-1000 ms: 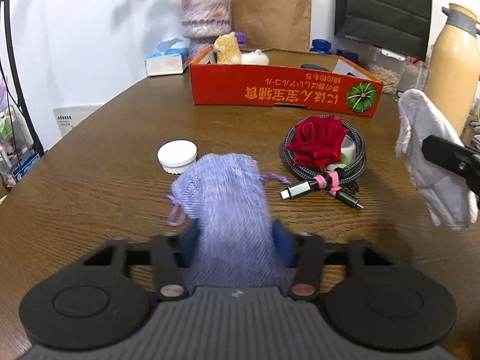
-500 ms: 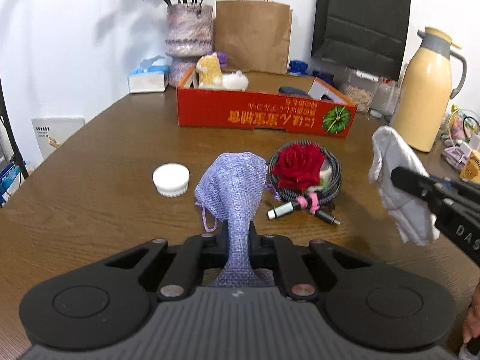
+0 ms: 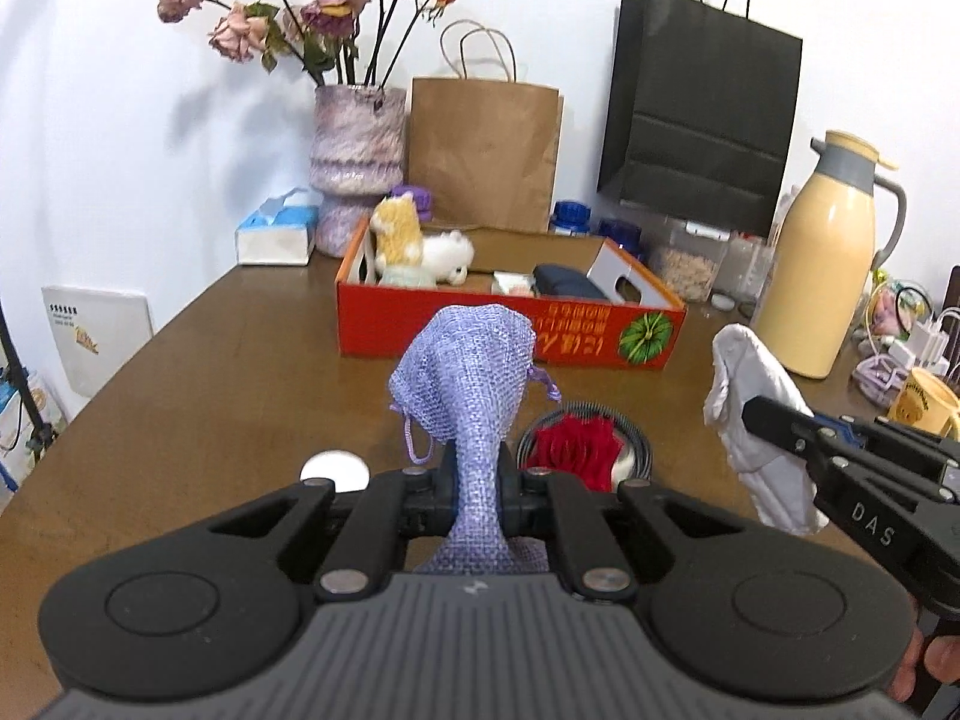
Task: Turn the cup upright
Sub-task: 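Carry the lavender bag in the left gripper and cloth in the right gripper to the box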
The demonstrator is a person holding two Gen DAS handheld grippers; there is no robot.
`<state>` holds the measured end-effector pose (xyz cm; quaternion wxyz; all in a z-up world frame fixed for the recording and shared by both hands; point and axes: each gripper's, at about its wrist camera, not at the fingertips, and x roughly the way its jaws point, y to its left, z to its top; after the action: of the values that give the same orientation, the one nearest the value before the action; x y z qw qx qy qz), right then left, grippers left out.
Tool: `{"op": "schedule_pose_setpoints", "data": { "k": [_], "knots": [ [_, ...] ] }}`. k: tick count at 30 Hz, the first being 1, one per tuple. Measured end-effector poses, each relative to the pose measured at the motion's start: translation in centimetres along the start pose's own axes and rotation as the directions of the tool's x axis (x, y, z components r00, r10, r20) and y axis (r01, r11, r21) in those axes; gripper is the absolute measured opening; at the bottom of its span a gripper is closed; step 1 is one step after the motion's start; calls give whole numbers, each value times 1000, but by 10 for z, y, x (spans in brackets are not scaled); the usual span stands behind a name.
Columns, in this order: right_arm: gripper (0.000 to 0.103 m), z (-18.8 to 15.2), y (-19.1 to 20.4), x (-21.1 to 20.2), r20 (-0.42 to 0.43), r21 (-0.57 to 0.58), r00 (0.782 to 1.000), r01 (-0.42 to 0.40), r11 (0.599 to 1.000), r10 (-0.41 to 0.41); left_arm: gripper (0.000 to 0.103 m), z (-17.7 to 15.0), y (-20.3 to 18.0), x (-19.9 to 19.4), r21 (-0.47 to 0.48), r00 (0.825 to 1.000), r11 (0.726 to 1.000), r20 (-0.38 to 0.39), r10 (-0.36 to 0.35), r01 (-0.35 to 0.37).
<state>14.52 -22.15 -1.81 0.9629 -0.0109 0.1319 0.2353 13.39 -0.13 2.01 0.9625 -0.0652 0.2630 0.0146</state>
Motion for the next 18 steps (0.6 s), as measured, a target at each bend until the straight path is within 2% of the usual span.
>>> {"op": "schedule_pose_setpoints", "data": {
  "k": [18],
  "knots": [
    [7, 39, -10, 46, 42, 40, 999, 14, 999, -15, 10, 50, 2, 40, -59, 998, 997, 48, -45, 48]
  ]
}}
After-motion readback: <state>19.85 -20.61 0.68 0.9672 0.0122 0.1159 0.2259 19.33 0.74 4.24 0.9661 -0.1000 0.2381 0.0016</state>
